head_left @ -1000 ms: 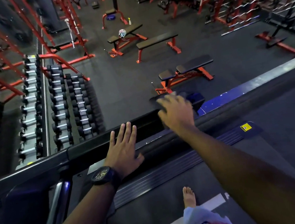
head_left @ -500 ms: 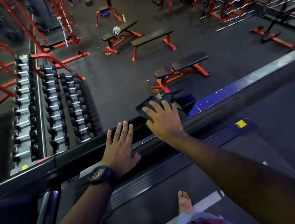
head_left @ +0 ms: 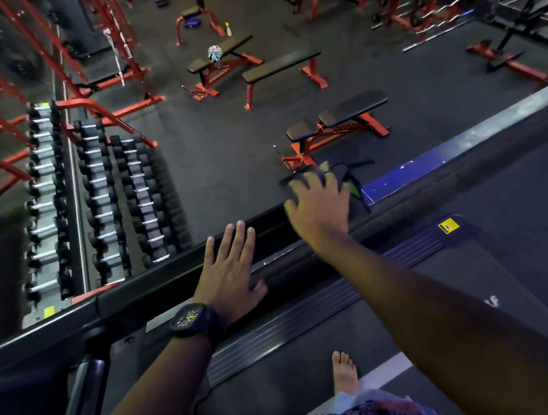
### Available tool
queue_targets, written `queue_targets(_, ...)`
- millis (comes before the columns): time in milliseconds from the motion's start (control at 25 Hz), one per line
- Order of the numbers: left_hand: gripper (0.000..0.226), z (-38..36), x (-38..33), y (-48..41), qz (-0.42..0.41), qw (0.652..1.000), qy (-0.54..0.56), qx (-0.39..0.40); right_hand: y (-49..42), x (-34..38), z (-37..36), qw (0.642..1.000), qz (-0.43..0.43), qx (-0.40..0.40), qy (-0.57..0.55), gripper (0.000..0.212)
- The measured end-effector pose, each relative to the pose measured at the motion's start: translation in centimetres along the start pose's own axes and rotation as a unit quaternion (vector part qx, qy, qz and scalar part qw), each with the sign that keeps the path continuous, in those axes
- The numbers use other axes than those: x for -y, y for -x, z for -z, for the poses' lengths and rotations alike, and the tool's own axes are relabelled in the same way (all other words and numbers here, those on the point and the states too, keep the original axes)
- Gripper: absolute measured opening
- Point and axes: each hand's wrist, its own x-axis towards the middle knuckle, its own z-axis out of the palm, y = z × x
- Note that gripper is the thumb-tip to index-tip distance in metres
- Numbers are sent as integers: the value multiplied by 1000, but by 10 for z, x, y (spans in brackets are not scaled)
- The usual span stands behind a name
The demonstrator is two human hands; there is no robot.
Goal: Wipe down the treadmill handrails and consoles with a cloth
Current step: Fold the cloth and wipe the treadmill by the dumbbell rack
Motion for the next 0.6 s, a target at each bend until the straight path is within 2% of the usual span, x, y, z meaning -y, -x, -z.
queue_targets(80, 99, 0, 0, -2, -6, 1000, 3, -1, 11, 7, -3, 986, 168, 19, 11, 48)
queue_targets(120, 99, 1, 0, -3, -10, 1000, 3, -1, -3, -4, 1, 981, 191, 35, 4, 48)
queue_targets(240, 98, 3, -1, -4, -16, 1000, -1, 1, -30, -13, 15, 999, 6, 36, 3, 41)
queue_targets(280, 98, 3, -1, -5, -14, 1000, 0, 1, -23, -3, 10, 999, 15, 32, 19, 42)
queue_targets(400, 97, 5, -3, -10, -22, 1000, 2, 1, -10, -2, 6, 982, 185, 37, 19, 45)
queue_targets(440, 97, 5, -5, -11, -25, 1000, 1, 1, -28, -17, 9, 986, 159, 45, 18, 44)
queue_targets(520, 96, 6, -6, -11, -26, 1000, -1, 11, -44, -26, 20, 998, 13, 56, 3, 43)
queue_targets(560, 96, 5, -7, -11, -24, 1000, 0, 12, -40, -22, 17, 998, -12, 59, 10, 43)
queue_targets(600, 96, 6, -8, -11, -24, 1000, 1, 12, -30, -9, 10, 998, 26, 52, 30, 43)
